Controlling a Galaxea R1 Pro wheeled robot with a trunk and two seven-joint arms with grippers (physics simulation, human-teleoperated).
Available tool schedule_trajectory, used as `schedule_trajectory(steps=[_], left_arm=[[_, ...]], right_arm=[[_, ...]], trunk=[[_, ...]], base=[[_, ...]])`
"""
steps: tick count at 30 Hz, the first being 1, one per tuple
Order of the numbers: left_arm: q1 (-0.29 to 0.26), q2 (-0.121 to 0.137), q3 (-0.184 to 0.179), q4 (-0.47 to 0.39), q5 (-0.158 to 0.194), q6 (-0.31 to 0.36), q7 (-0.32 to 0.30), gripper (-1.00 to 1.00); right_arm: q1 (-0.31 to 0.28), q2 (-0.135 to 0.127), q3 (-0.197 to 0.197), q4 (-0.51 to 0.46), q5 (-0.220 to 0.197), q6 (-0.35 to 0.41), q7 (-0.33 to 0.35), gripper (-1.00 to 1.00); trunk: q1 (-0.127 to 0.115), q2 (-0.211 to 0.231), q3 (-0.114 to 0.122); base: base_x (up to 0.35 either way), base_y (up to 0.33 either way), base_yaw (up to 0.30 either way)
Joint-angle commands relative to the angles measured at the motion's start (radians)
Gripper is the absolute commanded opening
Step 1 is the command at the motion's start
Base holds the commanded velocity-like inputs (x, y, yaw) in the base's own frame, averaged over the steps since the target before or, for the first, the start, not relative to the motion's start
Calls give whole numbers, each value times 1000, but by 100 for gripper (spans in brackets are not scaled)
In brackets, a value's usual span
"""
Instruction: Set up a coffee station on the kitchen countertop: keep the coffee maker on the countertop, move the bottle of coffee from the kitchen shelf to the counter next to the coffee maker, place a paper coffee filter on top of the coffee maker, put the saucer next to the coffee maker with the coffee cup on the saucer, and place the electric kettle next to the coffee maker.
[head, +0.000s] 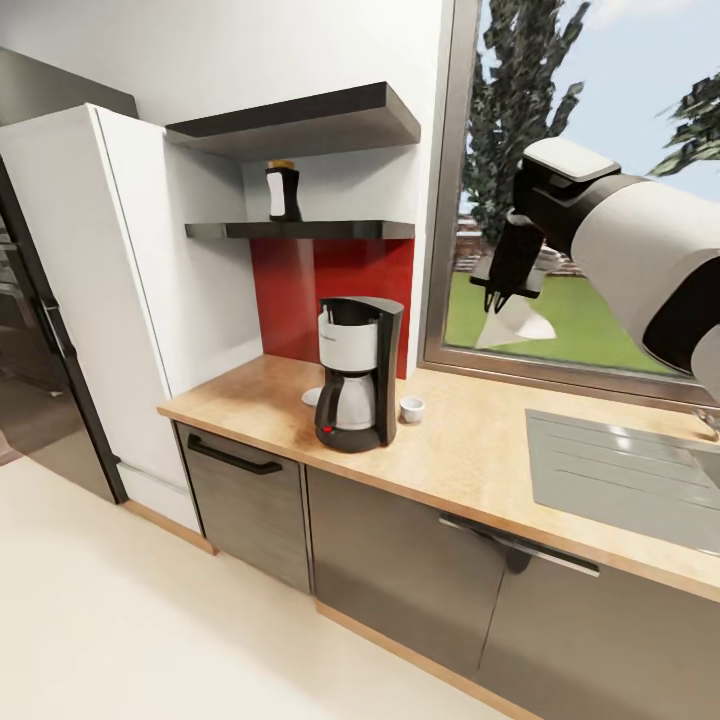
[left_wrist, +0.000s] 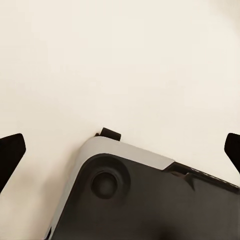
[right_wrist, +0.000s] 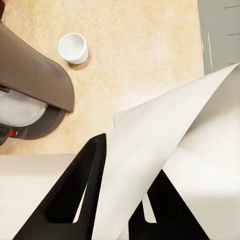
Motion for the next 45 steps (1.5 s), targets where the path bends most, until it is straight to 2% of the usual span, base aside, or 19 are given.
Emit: schedule_trajectory(steps=[1,12,20,29,45], left_arm=[[0,0,2,-2,1,0,1,100],[0,0,2,-2,1,0,1,100],[0,0,2,-2,1,0,1,100],[0,0,2,-2,1,0,1,100],[0,0,2,-2,1,0,1,100]], right_arm=[[-1,1,-8,1,5,3,-6,-100],[-1,6,-9,1,6,4,-8,-100],[-1,22,-9,2,6,5,-8,-100],[-1,21,-9,2,6,5,-7,-100],[-1,15,-10,1,5,4,-6,-100]], trunk=[[0,-1,-1],[0,-1,-1],[0,-1,-1],[0,-1,-1],[0,-1,-1]], base=[[6,5,0],[1,1,0],[0,0,0],[10,15,0],[158,148,-50]])
